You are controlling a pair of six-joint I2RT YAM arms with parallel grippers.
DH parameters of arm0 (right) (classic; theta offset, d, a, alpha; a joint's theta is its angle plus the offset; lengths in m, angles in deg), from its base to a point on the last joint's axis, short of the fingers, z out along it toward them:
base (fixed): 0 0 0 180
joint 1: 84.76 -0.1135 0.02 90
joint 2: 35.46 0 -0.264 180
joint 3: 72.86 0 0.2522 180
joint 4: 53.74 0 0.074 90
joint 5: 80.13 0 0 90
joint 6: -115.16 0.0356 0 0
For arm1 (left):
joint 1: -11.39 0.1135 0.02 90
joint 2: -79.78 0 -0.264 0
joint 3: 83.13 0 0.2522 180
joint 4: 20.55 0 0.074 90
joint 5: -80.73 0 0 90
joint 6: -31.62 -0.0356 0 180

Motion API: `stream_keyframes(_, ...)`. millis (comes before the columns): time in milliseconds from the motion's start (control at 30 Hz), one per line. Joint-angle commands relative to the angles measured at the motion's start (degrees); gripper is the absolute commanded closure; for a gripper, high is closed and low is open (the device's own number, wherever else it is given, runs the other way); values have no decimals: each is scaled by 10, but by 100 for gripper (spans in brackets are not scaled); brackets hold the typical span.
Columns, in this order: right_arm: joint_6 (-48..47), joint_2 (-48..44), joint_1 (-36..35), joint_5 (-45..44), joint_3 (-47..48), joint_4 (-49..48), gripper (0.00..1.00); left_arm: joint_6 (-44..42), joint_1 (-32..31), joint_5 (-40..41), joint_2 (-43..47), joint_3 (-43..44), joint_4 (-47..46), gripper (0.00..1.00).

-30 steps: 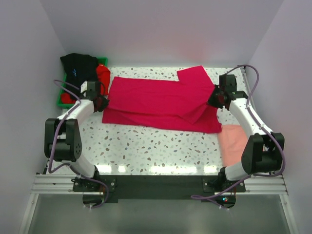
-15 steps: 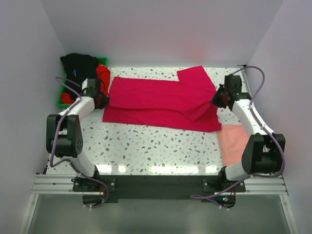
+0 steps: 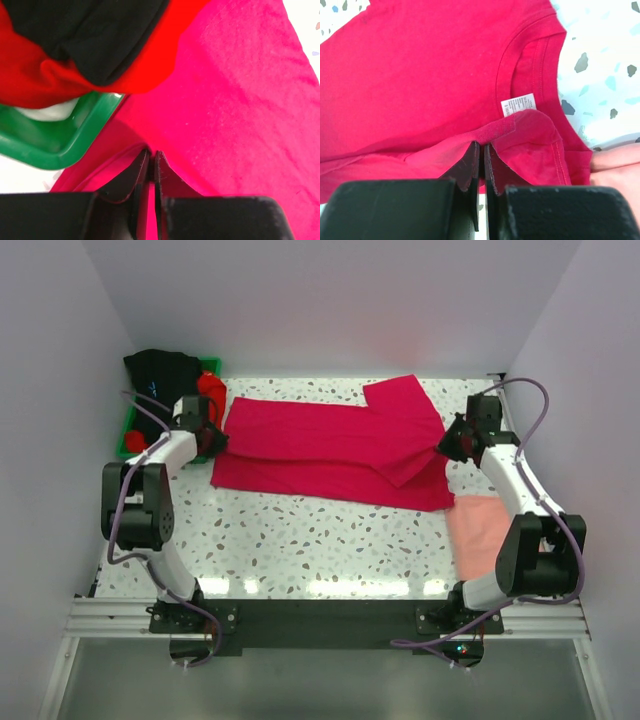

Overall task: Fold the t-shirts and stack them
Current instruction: Fold the tshirt

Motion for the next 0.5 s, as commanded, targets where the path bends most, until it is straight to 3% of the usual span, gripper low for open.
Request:
stream_keyframes(0,6,0,10,9,-1,-32,100,-22,6,-7,-12,32,-27,87)
stream_keyframes(167,5,42,12,21,17,-47,100,-37,8,-28,-21,48,-38,77)
stream_keyframes(300,-3,107,14,66,57,-46,99,-49,8,-55,-12,46,-45,58)
stream_keyframes(367,-5,141,14,79,77,-53,89,-49,8,-55,1,31,-50,50)
stream_keyframes(467,-10,182,14,92,117,-54,75,-39,8,-56,47,-15,-60,49)
